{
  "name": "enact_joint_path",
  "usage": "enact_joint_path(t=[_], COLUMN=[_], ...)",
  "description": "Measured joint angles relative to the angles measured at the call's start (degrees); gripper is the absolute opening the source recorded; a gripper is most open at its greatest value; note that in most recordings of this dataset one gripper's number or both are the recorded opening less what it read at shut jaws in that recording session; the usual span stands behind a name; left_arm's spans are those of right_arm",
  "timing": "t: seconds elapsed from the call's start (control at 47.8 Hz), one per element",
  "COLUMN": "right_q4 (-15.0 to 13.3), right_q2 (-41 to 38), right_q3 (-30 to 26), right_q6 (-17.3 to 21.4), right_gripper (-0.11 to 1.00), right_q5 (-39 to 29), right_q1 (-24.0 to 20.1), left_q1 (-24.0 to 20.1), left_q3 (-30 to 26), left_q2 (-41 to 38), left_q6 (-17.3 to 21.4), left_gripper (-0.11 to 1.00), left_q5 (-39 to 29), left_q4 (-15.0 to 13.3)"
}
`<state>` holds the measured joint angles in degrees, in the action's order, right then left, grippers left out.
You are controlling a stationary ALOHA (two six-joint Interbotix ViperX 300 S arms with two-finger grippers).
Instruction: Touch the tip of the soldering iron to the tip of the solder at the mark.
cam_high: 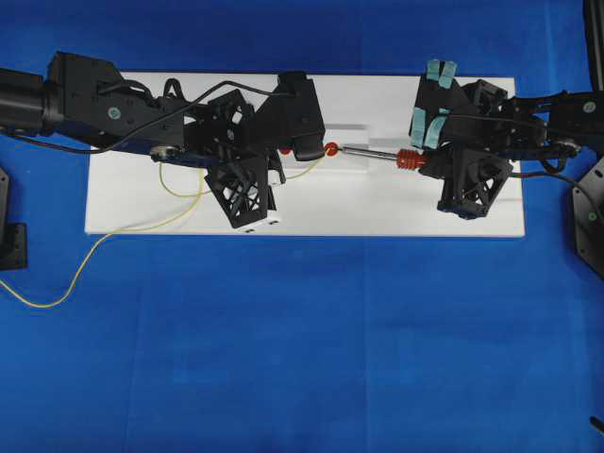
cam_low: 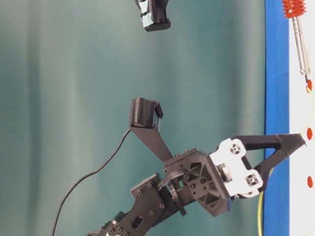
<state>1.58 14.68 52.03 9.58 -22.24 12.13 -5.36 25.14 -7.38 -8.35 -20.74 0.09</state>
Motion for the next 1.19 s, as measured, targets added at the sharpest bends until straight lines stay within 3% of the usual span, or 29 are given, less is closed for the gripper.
enact_joint_path(t=[0.272,0.586,0.837,1.192], right_q4=[0.0,0.0,0.0,0.0], right_q2=[0.0,0.0,0.0,2.6], right_q3=[0.0,0.0,0.0,0.0], right_q6=[0.0,0.0,0.0,0.0], right_gripper=[0.06,0.06,0.06,0.06], right_q5=[0.0,0.0,0.0,0.0], right_q1=[0.0,0.0,0.0,0.0], left_q1=[0.0,0.4,0.5,0.5], left_q3=[0.0,2.3,7.8,10.7], left_q2=[0.6,9.4,16.7,19.2], left_q6=[0.0,-0.3,-1.0,-1.3], left_gripper=[0.03,0.03,0.03,0.03], left_q5=[-0.9,-6.2,-4.7,-3.4], left_q4=[0.0,0.0,0.1,0.0])
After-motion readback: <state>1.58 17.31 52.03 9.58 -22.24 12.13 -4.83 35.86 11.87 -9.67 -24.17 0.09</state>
